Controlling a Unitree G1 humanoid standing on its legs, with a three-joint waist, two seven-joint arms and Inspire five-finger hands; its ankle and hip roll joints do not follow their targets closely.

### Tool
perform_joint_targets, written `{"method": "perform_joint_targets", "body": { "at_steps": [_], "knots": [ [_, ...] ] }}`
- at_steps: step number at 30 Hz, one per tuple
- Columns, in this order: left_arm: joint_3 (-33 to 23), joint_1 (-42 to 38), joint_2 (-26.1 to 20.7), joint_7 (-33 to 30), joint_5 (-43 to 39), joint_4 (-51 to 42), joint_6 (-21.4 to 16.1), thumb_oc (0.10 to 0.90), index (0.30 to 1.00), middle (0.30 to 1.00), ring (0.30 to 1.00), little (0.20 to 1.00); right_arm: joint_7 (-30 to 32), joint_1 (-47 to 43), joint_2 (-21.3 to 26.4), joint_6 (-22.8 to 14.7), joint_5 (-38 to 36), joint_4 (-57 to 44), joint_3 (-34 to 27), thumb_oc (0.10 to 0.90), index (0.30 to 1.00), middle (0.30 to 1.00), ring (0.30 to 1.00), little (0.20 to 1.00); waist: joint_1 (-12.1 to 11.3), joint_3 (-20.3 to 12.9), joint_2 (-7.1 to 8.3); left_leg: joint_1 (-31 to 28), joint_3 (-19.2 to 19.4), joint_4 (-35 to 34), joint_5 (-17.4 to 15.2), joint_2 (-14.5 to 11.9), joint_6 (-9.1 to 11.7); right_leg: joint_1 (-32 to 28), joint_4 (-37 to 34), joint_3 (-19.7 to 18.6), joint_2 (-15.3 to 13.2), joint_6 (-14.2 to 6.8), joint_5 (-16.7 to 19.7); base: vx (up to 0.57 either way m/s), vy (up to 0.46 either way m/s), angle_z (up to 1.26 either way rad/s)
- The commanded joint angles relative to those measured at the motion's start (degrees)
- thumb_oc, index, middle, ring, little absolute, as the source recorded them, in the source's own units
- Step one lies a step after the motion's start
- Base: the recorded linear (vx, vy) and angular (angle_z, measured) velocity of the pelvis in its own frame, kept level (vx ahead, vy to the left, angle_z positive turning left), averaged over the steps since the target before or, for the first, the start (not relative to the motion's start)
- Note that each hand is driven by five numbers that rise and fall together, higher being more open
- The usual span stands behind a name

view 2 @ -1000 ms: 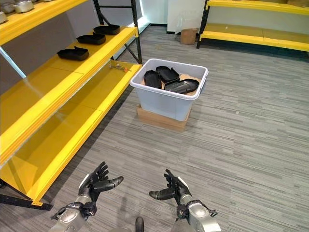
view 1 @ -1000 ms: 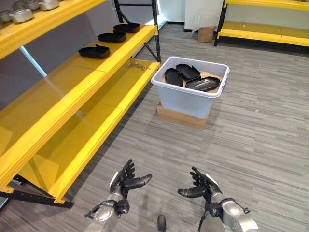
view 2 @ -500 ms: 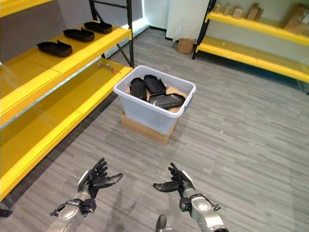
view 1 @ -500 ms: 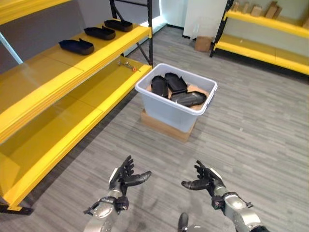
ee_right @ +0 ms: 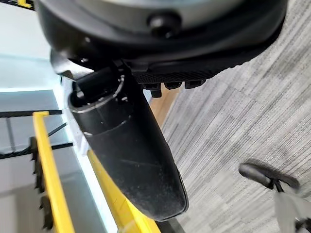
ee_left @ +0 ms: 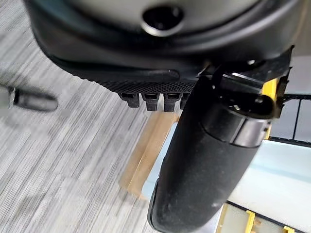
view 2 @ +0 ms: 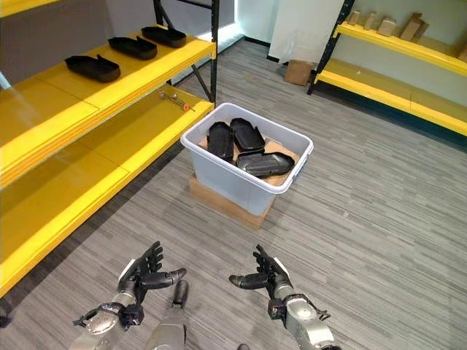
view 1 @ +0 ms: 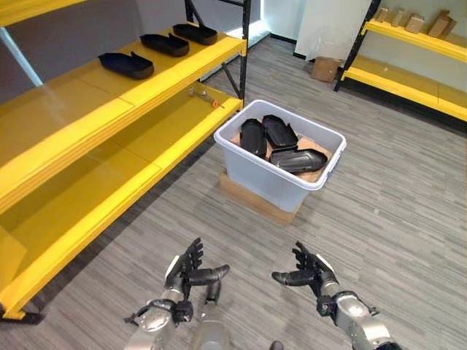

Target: Move parts from the plastic box to the shelf.

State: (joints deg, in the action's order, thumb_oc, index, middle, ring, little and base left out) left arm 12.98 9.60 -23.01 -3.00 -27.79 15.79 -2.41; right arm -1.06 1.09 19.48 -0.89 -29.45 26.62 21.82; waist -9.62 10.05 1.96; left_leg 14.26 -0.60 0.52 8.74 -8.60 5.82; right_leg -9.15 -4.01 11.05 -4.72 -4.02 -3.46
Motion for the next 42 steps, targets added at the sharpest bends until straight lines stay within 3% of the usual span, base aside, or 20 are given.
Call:
{"method": "perform_joint_targets", "body": {
  "at_steps": [1, 4, 6, 7, 10, 14, 15, 16, 19, 20, 21, 24, 27, 31, 32, 34, 35, 38, 40, 42],
  "knots": [
    [-1.1, -1.5, -3.7, 1.5, 2.0, -7.8, -5.3, 0.900, 1.000, 1.000, 1.000, 1.000, -1.8, -2.5, -0.5, -4.6, -0.6, -5.7, -1.9, 0.900, 1.000, 1.000, 1.000, 1.000, -0.1, -4.2, 1.28, -2.4, -2.1, 0.5, 1.0, 0.5, -1.2, 4.2, 5.3, 1.4, -0.2, -1.8, 0.1, 0.19, 0.208, -0.47],
    [-1.2, -1.6, -5.4, 1.6, 2.7, -8.3, -5.1, 0.900, 1.000, 1.000, 1.000, 1.000, -2.3, -2.6, -1.6, -4.3, -0.3, -6.3, -1.5, 0.900, 1.000, 1.000, 1.000, 1.000, -0.3, -4.5, 2.12, -2.3, -1.8, 4.6, -3.5, 3.2, -3.3, 4.4, 7.9, 0.7, -3.0, -3.1, 0.1, 0.18, 0.287, -0.02],
    [-1.2, -1.6, -5.6, 1.6, 2.8, -8.5, -5.1, 0.900, 1.000, 1.000, 1.000, 1.000, -2.4, -2.8, -1.8, -4.3, -0.2, -6.1, -1.3, 0.900, 1.000, 1.000, 1.000, 1.000, -0.3, -4.5, 2.09, -2.5, -1.6, 5.0, -4.3, 3.8, -3.8, 4.9, 9.2, 0.5, -3.4, -3.6, 0.1, 0.12, 0.286, 0.02],
    [-1.5, -1.6, -6.3, 1.3, 3.9, -8.7, -5.0, 0.900, 1.000, 1.000, 1.000, 1.000, -2.8, -3.2, -2.9, -4.1, 0.2, -5.4, -1.0, 0.900, 1.000, 1.000, 1.000, 1.000, -0.1, -4.3, 1.82, -3.8, -1.1, 5.6, -6.0, 5.4, -5.6, 7.8, 15.9, 0.0, -5.0, -4.9, 2.0, 0.13, 0.375, 0.03],
    [-1.4, -1.9, -7.2, 1.1, 4.6, -9.0, -5.1, 0.900, 1.000, 1.000, 1.000, 1.000, -3.1, -2.6, -3.5, -4.0, 0.7, -5.8, -0.7, 0.900, 1.000, 1.000, 1.000, 1.000, 1.1, -3.4, 1.07, -5.4, -0.8, 5.5, -6.9, 7.1, -7.4, 12.9, 27.7, -1.2, -6.6, -6.6, 9.6, 0.09, 0.315, -0.14],
    [-1.0, -2.1, -7.5, 1.7, 6.0, -9.2, -5.1, 0.900, 1.000, 1.000, 1.000, 1.000, -3.6, -1.1, -3.5, -3.8, 1.2, -6.9, -1.0, 0.900, 1.000, 1.000, 1.000, 1.000, 2.9, -2.3, -0.31, -8.6, -0.8, 4.4, -7.7, 7.5, -8.3, 17.5, 34.3, 0.4, -6.9, -5.9, 10.3, 0.13, 0.199, 0.25],
    [-0.6, -2.0, -7.4, 2.4, 6.1, -8.9, -5.1, 0.900, 1.000, 1.000, 1.000, 1.000, -3.7, -0.3, -3.1, -3.5, 0.4, -7.2, -1.5, 0.900, 1.000, 1.000, 1.000, 1.000, 4.7, -1.5, -0.36, -11.5, -1.5, 2.8, -8.3, 8.4, -8.1, 19.9, 28.0, 2.4, -6.8, -4.9, 9.5, 0.29, 0.167, 0.03],
    [-0.7, -2.0, -7.4, 2.5, 5.9, -8.8, -5.2, 0.900, 1.000, 1.000, 1.000, 1.000, -3.5, -0.2, -2.9, -3.5, 0.2, -7.1, -1.8, 0.900, 1.000, 1.000, 1.000, 1.000, 4.6, -1.2, 0.00, -12.1, -1.1, 2.7, -8.8, 8.8, -7.9, 20.6, 23.7, 4.1, -8.5, -5.0, 10.5, 0.29, 0.070, -0.11],
    [-0.9, -2.6, -6.6, 2.3, 5.8, -7.5, -5.3, 0.900, 1.000, 1.000, 1.000, 1.000, -2.8, -1.5, -3.0, -3.7, 0.4, -6.2, -2.1, 0.900, 1.000, 1.000, 1.000, 1.000, 5.3, -0.3, 0.43, -14.2, -0.9, 2.1, -10.1, 8.7, -7.1, 20.9, 12.6, 6.9, -11.1, -6.5, 14.7, 0.15, -0.052, 0.09],
    [-0.9, -2.7, -6.5, 2.3, 5.8, -7.5, -5.3, 0.900, 1.000, 1.000, 1.000, 1.000, -2.8, -1.5, -3.0, -3.7, 0.4, -6.2, -2.1, 0.900, 1.000, 1.000, 1.000, 1.000, 5.3, -0.3, 0.33, -14.3, -0.9, 2.0, -10.2, 8.6, -7.1, 20.7, 12.3, 7.0, -10.9, -6.6, 14.9, 0.19, -0.089, 0.22],
    [-1.3, -3.1, -6.3, 2.4, 6.5, -7.1, -5.4, 0.900, 1.000, 1.000, 1.000, 1.000, -2.6, -2.5, -3.3, -3.7, 0.8, -6.5, -1.7, 0.900, 1.000, 1.000, 1.000, 1.000, 5.4, -0.1, 0.39, -16.0, -0.2, 0.6, -10.7, 7.7, -6.4, 21.6, 6.8, 8.2, -12.1, -8.0, 17.8, 0.18, -0.081, 0.13],
    [-1.7, -3.0, -6.1, 2.6, 6.8, -7.2, -5.5, 0.900, 1.000, 1.000, 1.000, 1.000, -2.7, -2.9, -3.6, -3.5, 1.1, -6.2, -1.4, 0.900, 1.000, 1.000, 1.000, 1.000, 5.1, -0.4, 0.58, -17.1, 0.5, -0.7, -11.1, 7.3, -6.0, 21.0, 4.3, 9.8, -12.6, -8.9, 19.3, 0.17, -0.070, -0.06],
    [-1.8, -2.6, -5.4, 2.9, 7.3, -6.9, -5.5, 0.900, 1.000, 1.000, 1.000, 1.000, -2.7, -2.6, -4.0, -3.3, 0.7, -5.1, -1.3, 0.900, 1.000, 1.000, 1.000, 1.000, 4.7, -2.6, 1.33, -18.8, 0.9, -3.1, -11.9, 7.1, -5.4, 18.9, 2.4, 10.9, -11.6, -8.3, 18.4, 0.35, -0.108, -0.02],
    [-2.5, -2.4, -5.2, 2.4, 6.4, -7.3, -5.3, 0.900, 1.000, 1.000, 1.000, 1.000, -2.6, -1.6, -3.0, -3.6, -0.7, -6.4, -1.8, 0.900, 1.000, 1.000, 1.000, 1.000, 6.3, -5.2, 0.34, -20.5, 0.1, -0.1, -14.5, 2.6, -2.9, 17.5, 3.7, 11.3, -7.8, -6.1, 13.8, 0.43, -0.186, 0.14],
    [-3.0, -2.1, -5.0, 2.0, 6.0, -7.4, -5.2, 0.900, 1.000, 1.000, 1.000, 1.000, -2.3, -1.5, -2.5, -4.0, -1.1, -6.7, -1.8, 0.900, 1.000, 1.000, 1.000, 1.000, 6.6, -5.5, -0.43, -19.4, 0.4, 5.9, -13.2, 0.3, -1.3, 17.2, 4.4, 10.8, -5.0, -4.4, 11.3, 0.34, -0.199, -0.02],
    [-3.1, -1.9, -4.9, 2.0, 5.8, -7.6, -5.2, 0.900, 1.000, 1.000, 1.000, 1.000, -2.3, -1.5, -2.2, -4.1, -1.3, -6.8, -1.8, 0.900, 1.000, 1.000, 1.000, 1.000, 6.4, -5.3, -0.63, -18.5, 0.6, 8.9, -12.3, 0.0, -0.9, 16.8, 4.4, 10.3, -4.2, -3.8, 10.7, 0.24, -0.142, -0.07],
    [-3.4, -1.3, -4.6, 1.9, 5.4, -7.9, -5.2, 0.900, 1.000, 1.000, 1.000, 1.000, -2.5, -1.8, -1.6, -4.1, -1.8, -7.1, -1.5, 0.900, 1.000, 1.000, 1.000, 1.000, 5.5, -4.1, -1.16, -15.3, -0.5, 18.7, -10.1, -0.1, -0.3, 16.0, 5.0, 9.1, -2.6, -2.1, 9.1, 0.19, -0.122, -0.22],
    [-3.1, -1.0, -4.6, 1.8, 5.0, -8.1, -5.2, 0.900, 1.000, 1.000, 1.000, 1.000, -2.9, -2.1, -0.6, -4.2, -1.8, -8.2, -0.9, 0.900, 1.000, 1.000, 1.000, 1.000, 4.6, -2.1, -0.55, -9.6, -3.0, 29.5, -4.7, 1.6, -0.3, 14.6, 4.9, 7.8, -2.0, 0.0, 7.5, 0.10, -0.087, -0.49],
    [-2.7, -1.3, -4.5, 1.8, 4.8, -8.1, -5.1, 0.900, 1.000, 1.000, 1.000, 1.000, -2.5, -1.9, -0.2, -4.1, -1.6, -8.3, -0.9, 0.900, 1.000, 1.000, 1.000, 1.000, 4.4, -1.2, -0.61, -6.8, -4.4, 32.6, -3.0, 1.9, -0.7, 14.0, 4.6, 7.4, -1.3, 0.8, 6.4, 0.05, -0.042, -0.73],
    [-2.2, -2.0, -4.6, 1.6, 4.9, -8.1, -4.9, 0.900, 1.000, 1.000, 1.000, 1.000, -1.8, -2.0, 0.0, -4.5, -1.8, -8.3, -1.3, 0.900, 1.000, 1.000, 1.000, 1.000, 4.2, -0.1, -0.48, -2.9, -4.2, 29.4, -5.7, 2.3, -1.5, 13.3, 4.4, 6.8, -1.1, 0.5, 5.6, 0.08, 0.000, -0.22]
  ]
}}
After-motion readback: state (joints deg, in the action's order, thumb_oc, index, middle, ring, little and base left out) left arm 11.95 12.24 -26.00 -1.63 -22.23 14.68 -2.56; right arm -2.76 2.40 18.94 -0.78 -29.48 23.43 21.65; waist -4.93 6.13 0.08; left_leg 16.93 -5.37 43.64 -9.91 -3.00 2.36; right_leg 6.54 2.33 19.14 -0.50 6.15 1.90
